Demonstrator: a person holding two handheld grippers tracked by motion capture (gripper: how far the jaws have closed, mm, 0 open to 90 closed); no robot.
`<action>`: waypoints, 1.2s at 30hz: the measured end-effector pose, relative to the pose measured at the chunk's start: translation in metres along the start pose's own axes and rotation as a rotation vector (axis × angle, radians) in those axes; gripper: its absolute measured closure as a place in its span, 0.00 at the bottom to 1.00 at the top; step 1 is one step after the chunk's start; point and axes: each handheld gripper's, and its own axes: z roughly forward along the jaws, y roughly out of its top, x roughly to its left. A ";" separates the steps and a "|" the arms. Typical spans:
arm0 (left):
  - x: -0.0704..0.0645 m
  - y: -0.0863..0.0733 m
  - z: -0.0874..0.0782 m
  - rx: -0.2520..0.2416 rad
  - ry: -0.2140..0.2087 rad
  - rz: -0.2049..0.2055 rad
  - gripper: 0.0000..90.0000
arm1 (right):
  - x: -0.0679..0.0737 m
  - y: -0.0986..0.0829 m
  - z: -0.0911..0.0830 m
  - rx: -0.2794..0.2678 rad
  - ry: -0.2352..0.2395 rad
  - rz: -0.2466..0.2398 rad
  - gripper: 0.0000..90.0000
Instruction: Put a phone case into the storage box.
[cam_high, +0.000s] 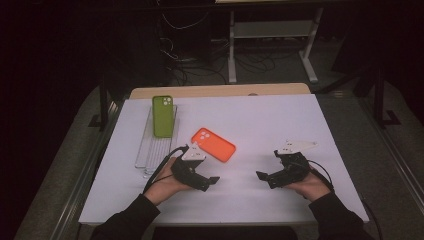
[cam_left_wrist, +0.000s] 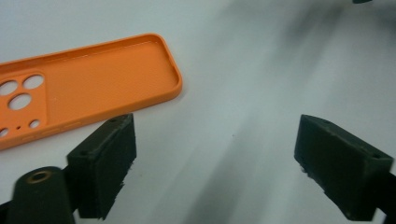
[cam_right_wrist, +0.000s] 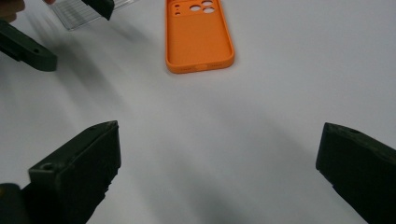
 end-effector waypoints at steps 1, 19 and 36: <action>0.000 -0.001 -0.001 -0.008 -0.001 -0.010 0.09 | 0.000 0.001 0.000 0.005 -0.004 0.001 0.00; 0.003 -0.002 -0.006 -0.035 -0.004 -0.015 0.00 | 0.001 0.033 0.012 0.053 0.037 -0.017 0.00; 0.004 -0.003 -0.006 -0.036 -0.008 -0.001 0.00 | 0.002 0.079 0.052 0.101 0.061 -0.053 0.00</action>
